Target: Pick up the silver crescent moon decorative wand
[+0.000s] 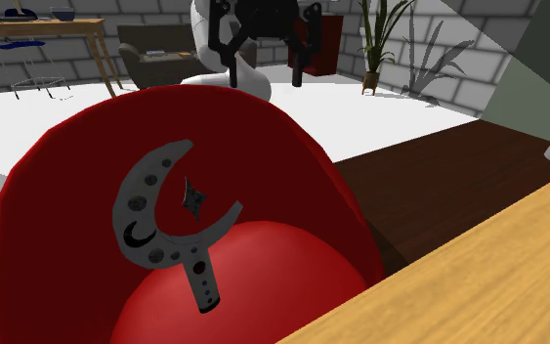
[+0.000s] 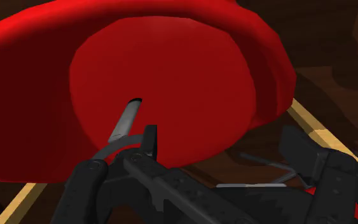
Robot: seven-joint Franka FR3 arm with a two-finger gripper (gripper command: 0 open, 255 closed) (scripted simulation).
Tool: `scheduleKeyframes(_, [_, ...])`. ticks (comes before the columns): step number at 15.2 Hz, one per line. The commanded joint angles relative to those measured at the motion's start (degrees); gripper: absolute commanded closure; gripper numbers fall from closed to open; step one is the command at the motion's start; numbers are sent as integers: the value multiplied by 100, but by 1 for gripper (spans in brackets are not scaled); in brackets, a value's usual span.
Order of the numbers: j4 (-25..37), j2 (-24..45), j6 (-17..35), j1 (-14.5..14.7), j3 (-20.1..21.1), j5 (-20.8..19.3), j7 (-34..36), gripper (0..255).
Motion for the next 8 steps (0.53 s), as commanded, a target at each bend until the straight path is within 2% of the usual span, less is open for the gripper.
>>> scheduleKeyframes(1, [0,0,0,0,0,0,0,0])
scheduleKeyframes(8, [1246,1710,-5,-991,245,-182,2070,0])
